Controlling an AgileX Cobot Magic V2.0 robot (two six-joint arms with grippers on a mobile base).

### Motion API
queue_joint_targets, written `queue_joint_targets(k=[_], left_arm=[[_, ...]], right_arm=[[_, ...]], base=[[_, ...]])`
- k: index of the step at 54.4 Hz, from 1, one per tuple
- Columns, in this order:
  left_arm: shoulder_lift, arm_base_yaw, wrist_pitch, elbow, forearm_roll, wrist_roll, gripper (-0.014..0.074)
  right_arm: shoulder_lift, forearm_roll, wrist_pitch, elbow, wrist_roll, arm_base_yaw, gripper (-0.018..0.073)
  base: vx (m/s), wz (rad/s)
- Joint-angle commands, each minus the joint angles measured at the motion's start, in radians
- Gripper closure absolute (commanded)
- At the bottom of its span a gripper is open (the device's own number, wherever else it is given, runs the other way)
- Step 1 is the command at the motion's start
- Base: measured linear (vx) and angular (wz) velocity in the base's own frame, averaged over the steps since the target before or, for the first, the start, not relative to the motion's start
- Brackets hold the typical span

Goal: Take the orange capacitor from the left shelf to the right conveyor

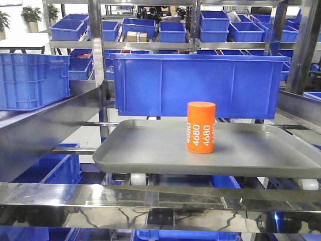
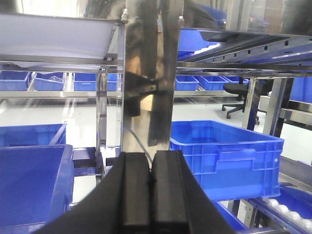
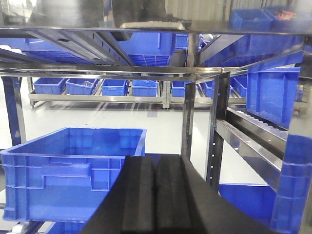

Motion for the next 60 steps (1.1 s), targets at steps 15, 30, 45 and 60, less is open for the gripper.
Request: queue_joint_targets(k=[15, 30, 45, 60], left_arm=[[-0.004, -0.008, -0.081, -0.030, -0.005, -0.006, 0.0603], [-0.004, -0.008, -0.081, -0.030, -0.005, -0.006, 0.0603], [-0.004, -0.008, -0.081, -0.030, -0.005, -0.006, 0.0603], [-0.004, -0.008, -0.081, -0.030, -0.005, -0.006, 0.0603]], right_arm=[[-0.007, -0.003, -0.080, 0.011, -0.008, -0.008, 0.0570], [-0.007, 0.007, -0.161, 0.008, -0.001, -0.008, 0.0570], [0.010, 0.035, -0.116, -0.227, -0.022, -0.008, 0.0570], [0.367, 0.027, -0.006, -0.711, -0.089, -0.008, 0.0570]], base=[[0.00, 0.00], [0.00, 0.00], [0.00, 0.00], [0.00, 0.00]])
